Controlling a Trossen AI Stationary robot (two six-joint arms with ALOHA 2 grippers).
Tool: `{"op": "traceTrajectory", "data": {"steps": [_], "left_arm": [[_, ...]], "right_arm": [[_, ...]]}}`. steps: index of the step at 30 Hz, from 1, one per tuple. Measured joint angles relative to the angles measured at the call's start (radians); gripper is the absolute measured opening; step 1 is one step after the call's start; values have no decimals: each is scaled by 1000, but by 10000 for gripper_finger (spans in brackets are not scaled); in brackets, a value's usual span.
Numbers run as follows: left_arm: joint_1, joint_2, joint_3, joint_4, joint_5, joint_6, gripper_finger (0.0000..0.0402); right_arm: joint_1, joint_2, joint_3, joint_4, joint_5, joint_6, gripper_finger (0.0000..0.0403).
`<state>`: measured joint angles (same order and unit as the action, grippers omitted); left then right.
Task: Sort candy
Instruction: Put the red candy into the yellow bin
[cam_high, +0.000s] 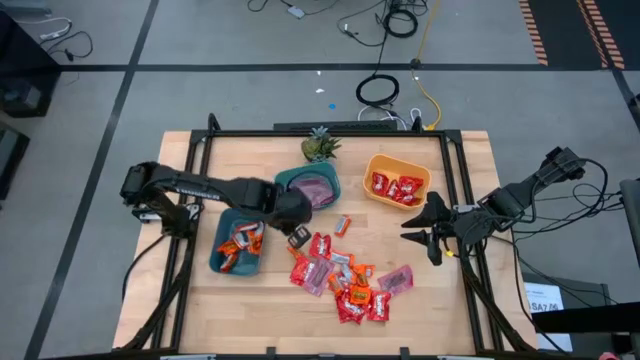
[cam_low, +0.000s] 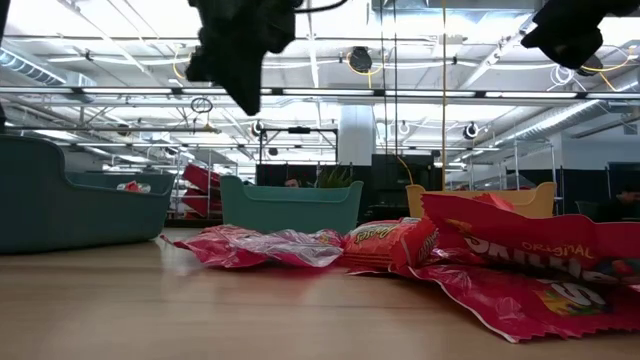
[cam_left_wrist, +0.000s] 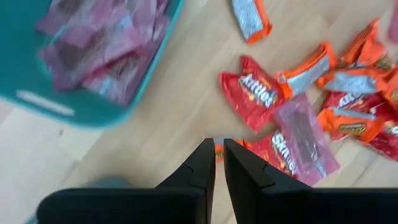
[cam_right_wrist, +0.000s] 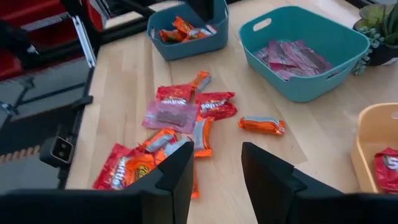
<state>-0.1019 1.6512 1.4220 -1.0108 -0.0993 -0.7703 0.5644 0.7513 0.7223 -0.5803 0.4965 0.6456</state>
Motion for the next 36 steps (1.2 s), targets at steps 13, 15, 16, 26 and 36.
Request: {"op": "traceTrajectory", "data": {"steps": [13, 15, 16, 26, 36], "left_arm": [[-261, 0, 0, -29, -72, -134, 44], [-286, 0, 0, -29, -69, -133, 44], [-296, -1, 0, -29, -67, -133, 44], [-319, -1, 0, -29, -66, -55, 44], [-326, -1, 0, -20, -31, -111, 44]], "right_arm": [[0, 0, 0, 98, 0, 49, 126], [0, 1, 0, 99, 0, 65, 126], [0, 1, 0, 98, 0, 74, 126], [0, 1, 0, 99, 0, 76, 126], [0, 1, 0, 99, 0, 76, 126]]}}
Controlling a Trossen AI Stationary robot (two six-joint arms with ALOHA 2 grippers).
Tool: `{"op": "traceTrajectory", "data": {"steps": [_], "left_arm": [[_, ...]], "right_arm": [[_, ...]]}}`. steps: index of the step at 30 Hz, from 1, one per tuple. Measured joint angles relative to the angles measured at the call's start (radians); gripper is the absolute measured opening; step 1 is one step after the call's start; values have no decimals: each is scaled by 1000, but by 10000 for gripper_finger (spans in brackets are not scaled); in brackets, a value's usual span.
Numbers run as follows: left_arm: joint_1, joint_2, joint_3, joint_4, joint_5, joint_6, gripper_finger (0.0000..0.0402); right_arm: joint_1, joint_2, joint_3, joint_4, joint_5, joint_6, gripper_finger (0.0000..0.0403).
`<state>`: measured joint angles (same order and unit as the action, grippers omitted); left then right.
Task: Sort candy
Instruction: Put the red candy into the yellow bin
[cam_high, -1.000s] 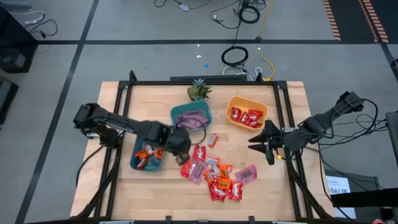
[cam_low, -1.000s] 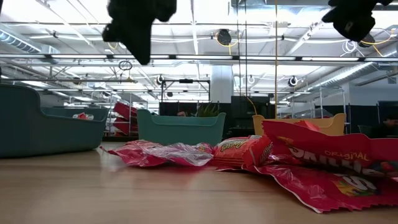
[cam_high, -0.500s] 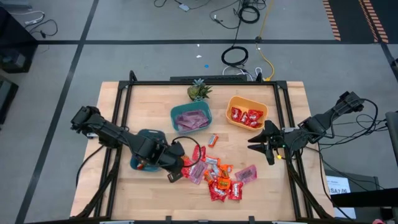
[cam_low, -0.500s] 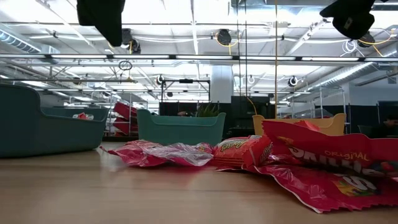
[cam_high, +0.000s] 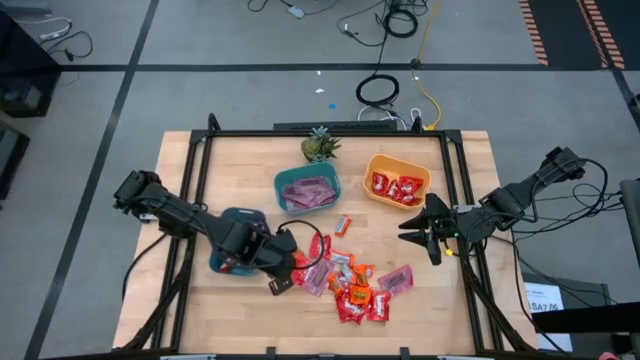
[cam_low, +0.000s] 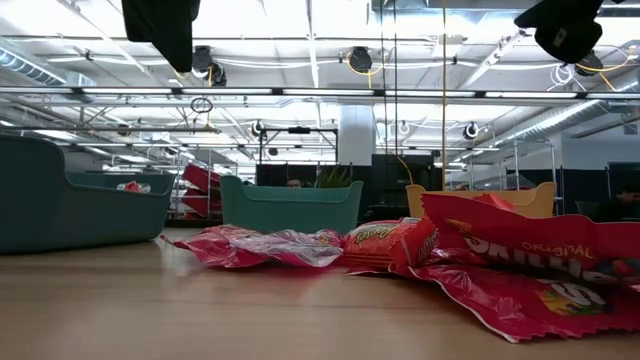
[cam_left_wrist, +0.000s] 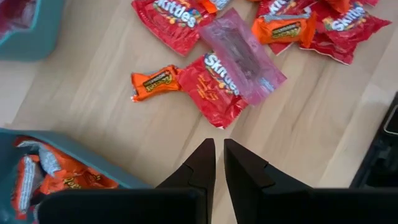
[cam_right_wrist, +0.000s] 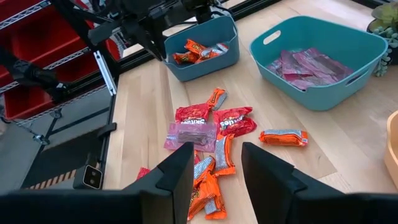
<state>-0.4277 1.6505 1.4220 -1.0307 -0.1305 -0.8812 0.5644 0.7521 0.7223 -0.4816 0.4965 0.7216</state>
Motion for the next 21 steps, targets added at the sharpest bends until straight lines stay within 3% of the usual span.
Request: {"op": "traceTrajectory", "data": {"steps": [11, 21], "left_arm": [[-8, 0, 0, 2, -6, 6, 44], [-8, 0, 0, -1, -11, 71, 44]], "right_arm": [[0, 116, 0, -10, -5, -222, 130], [0, 279, 0, -32, -80, -243, 214]]}}
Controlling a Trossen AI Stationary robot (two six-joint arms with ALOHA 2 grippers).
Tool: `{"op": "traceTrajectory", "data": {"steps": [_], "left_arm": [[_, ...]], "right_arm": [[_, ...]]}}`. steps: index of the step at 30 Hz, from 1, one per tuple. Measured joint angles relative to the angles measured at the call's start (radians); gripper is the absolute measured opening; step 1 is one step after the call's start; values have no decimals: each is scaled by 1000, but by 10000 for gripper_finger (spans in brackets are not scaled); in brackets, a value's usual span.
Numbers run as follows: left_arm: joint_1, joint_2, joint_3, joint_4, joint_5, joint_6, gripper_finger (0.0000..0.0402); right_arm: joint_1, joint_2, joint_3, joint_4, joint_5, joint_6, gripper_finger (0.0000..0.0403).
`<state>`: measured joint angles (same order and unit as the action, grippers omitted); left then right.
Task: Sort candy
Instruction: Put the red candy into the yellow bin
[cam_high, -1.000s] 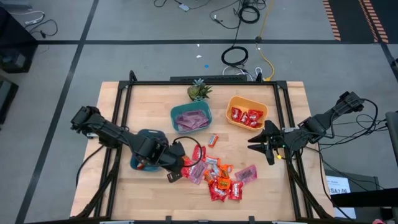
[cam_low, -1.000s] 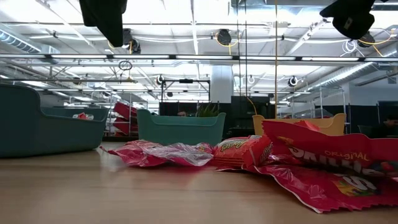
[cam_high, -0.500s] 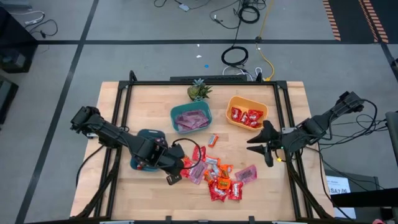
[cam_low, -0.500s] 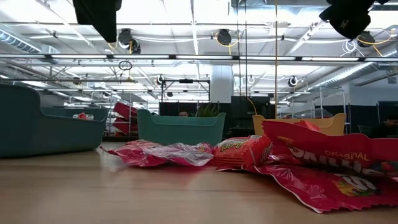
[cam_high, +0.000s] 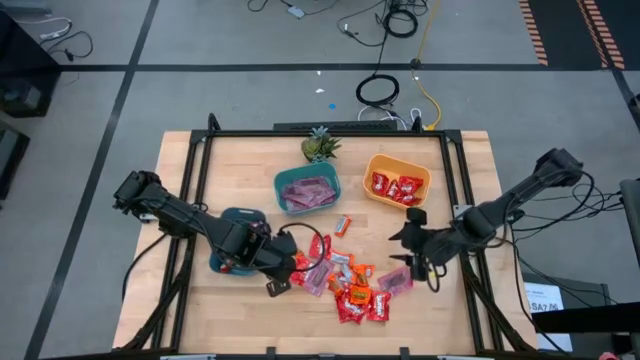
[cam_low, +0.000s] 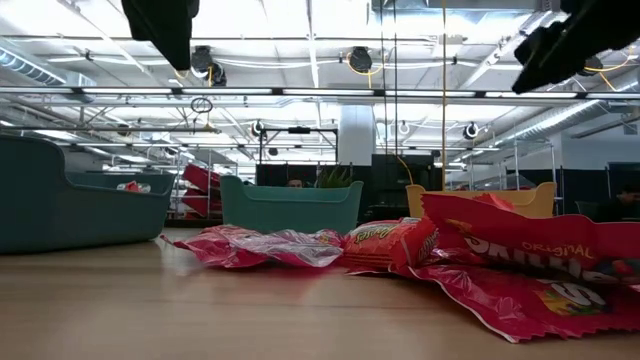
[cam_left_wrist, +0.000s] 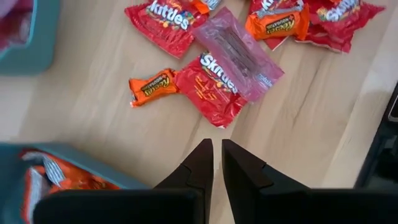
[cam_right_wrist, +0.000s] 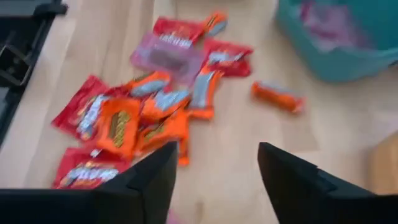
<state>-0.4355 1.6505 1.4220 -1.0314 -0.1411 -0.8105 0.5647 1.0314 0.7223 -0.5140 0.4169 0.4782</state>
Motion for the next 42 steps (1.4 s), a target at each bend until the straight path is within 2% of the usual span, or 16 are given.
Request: {"op": "traceTrajectory", "data": {"steps": [3, 9, 12, 15, 21, 25, 31, 38, 42], "left_arm": [[0, 0, 0, -8, -43, 53, 44], [5, 0, 0, -71, -348, 68, 44], [9, -5, -26, -76, -410, 98, 44], [25, -21, -81, -4, -375, 169, 44], [76, -116, -292, 375, -242, 337, 44], [113, -200, -421, 518, -165, 384, 44], [142, -305, -536, 578, -72, 399, 44], [141, -351, -551, 568, -64, 406, 44], [141, -370, -551, 567, -48, 439, 44]], "right_arm": [[0, 47, 0, 2, -91, 41, 243], [6, 187, 0, 34, -272, 152, 272], [19, 259, 0, 92, -318, 200, 273], [33, 320, 12, 138, -347, 254, 269], [59, 434, 118, 136, -343, 268, 252], [73, 521, 200, 102, -340, 233, 247], [97, 665, 283, 83, -340, 179, 247], [99, 787, 309, 82, -334, 219, 246], [99, 806, 312, 81, -328, 246, 219]]}}
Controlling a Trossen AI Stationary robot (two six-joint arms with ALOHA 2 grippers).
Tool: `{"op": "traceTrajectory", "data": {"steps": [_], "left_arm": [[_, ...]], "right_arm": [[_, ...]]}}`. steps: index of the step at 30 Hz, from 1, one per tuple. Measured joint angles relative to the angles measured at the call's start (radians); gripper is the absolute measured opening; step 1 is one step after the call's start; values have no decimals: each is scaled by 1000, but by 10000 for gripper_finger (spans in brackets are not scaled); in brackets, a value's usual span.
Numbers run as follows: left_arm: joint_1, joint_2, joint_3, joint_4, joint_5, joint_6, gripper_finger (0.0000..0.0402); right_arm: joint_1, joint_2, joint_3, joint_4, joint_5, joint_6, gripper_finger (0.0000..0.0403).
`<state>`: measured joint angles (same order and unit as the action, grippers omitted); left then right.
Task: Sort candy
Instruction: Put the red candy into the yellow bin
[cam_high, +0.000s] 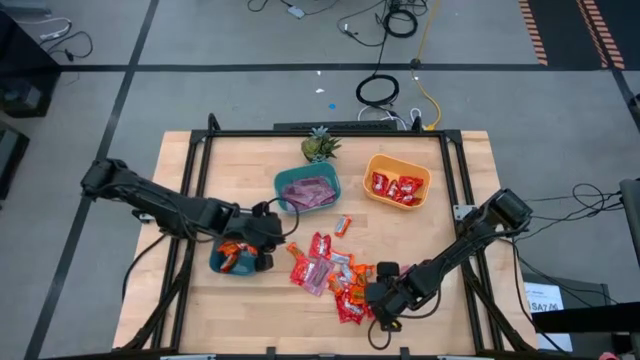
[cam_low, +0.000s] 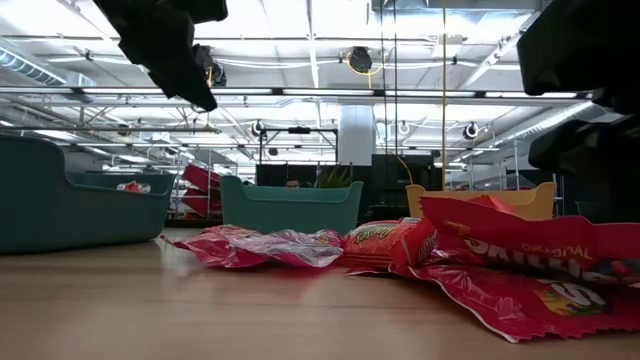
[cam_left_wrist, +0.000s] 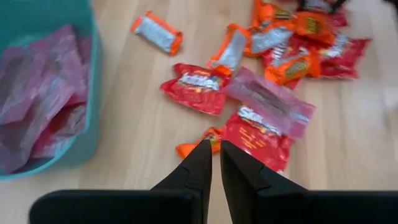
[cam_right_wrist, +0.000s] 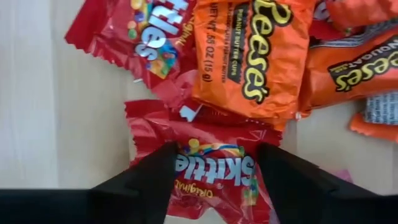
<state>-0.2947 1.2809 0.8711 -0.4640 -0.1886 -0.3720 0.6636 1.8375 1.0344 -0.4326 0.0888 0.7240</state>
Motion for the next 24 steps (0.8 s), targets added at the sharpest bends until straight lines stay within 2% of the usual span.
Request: {"op": "traceTrajectory", "data": {"steps": [4, 10, 14, 18, 24], "left_arm": [[8, -20, 0, 10, 49, 46, 44], [31, -31, 0, 7, 55, 97, 44], [55, -41, 0, -3, 84, 91, 44], [81, -62, -6, -29, 91, 91, 44], [108, -155, -78, -19, 107, 53, 44]], "right_arm": [[-1, -14, -3, -13, 3, 8, 153], [0, -71, -7, -32, 2, 78, 23], [-9, -138, 11, -100, 12, 117, 20], [-29, -208, 77, -309, 20, 128, 18], [-73, -310, 203, -660, 197, 150, 8]]}}
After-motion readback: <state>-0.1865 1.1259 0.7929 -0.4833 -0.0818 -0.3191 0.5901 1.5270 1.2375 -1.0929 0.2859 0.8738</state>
